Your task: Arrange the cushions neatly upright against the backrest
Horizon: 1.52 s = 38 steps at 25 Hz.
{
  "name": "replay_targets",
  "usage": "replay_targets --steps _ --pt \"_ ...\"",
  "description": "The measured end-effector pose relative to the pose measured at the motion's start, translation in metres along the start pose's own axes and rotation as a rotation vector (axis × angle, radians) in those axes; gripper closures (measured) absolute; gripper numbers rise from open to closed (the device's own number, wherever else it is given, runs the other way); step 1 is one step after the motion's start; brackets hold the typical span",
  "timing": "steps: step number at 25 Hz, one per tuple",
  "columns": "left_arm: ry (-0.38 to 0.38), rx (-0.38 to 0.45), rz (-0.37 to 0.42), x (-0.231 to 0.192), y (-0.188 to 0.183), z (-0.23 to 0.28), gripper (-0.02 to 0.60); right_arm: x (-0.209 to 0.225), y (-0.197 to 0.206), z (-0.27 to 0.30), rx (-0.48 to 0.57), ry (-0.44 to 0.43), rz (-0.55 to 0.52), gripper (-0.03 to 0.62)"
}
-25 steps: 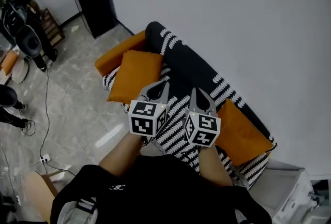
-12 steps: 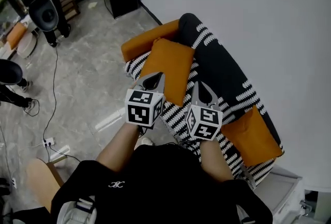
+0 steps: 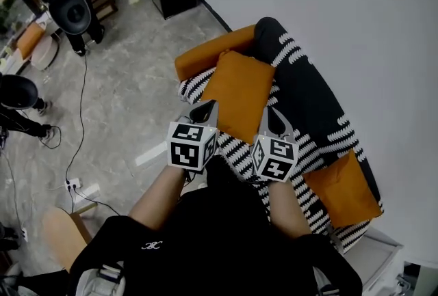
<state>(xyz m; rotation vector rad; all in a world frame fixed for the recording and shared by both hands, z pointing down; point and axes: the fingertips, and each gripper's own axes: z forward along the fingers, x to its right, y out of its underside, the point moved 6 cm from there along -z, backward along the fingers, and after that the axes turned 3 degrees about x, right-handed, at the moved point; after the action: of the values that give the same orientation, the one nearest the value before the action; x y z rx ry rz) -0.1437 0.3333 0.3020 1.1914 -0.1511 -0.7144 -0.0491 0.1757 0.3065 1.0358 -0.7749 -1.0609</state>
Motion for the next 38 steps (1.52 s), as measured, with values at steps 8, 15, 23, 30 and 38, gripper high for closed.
replay_targets --steps 8,15,23,30,38 --pt "0.005 -0.035 0.100 -0.023 -0.052 0.073 0.574 0.033 -0.026 0.076 0.005 0.037 0.034 0.586" --pt "-0.003 -0.067 0.212 -0.036 -0.097 0.158 0.573 0.083 -0.040 0.146 -0.002 0.068 0.090 0.586" --pt "0.049 -0.136 0.272 -0.030 -0.114 0.230 0.574 0.125 -0.040 0.183 -0.052 0.117 0.117 0.586" --pt "0.209 -0.221 0.350 -0.038 -0.109 0.280 0.572 0.129 -0.008 0.184 -0.126 0.276 0.191 0.586" --pt "0.448 -0.341 0.480 -0.058 -0.111 0.374 0.572 0.144 0.021 0.218 -0.204 0.567 0.320 0.586"
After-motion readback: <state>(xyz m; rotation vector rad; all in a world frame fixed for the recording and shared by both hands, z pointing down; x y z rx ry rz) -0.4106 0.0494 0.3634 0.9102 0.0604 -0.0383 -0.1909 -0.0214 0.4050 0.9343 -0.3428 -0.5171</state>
